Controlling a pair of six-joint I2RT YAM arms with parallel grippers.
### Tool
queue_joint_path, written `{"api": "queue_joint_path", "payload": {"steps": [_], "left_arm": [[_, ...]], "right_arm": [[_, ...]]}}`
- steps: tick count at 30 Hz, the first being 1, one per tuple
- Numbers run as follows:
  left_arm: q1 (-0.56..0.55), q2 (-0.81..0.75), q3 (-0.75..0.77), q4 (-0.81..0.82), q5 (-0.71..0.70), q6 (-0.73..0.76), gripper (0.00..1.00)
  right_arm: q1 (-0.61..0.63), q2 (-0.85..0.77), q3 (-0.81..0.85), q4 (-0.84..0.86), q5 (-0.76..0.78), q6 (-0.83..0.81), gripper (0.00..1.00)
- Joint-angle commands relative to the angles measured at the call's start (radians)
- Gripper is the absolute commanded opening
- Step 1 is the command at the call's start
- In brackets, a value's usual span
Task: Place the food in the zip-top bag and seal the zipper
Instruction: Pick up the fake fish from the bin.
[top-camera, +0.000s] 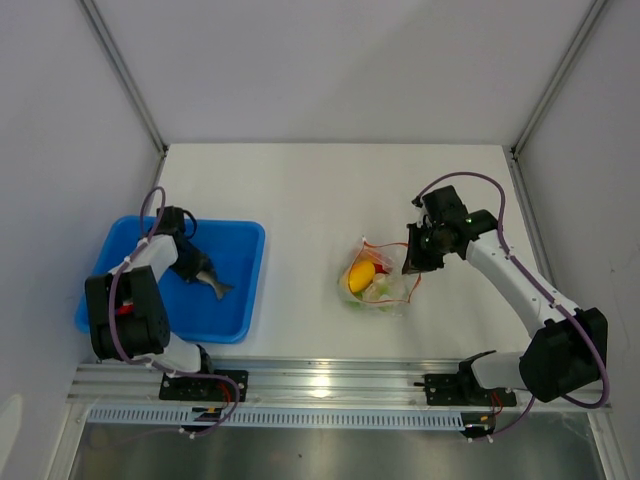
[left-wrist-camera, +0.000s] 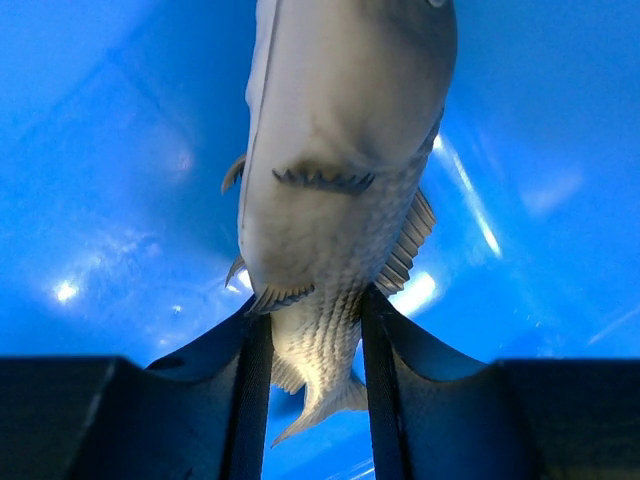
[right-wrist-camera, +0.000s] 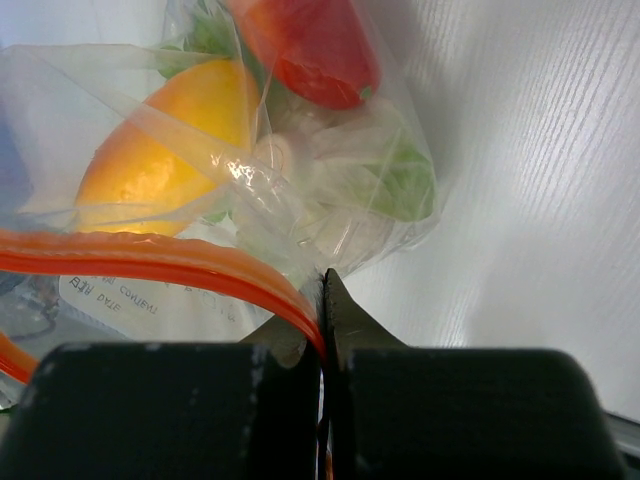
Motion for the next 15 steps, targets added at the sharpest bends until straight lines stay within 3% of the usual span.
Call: {"api": "queue_joint_path", "payload": {"steps": [1, 15], "left_arm": [[0.006, -0.071, -0.037, -0.011, 0.016, 0.020, 0.01], [0.006, -0.292, -0.071, -0.158, 0.002, -0.022, 0.01]], "right_arm": [[0.006, -0.026, 0.034, 0.006, 0.003, 0.007, 0.00], [0.011, -0.035, 0.017, 0.022, -0.016, -0.023, 0.00]]}}
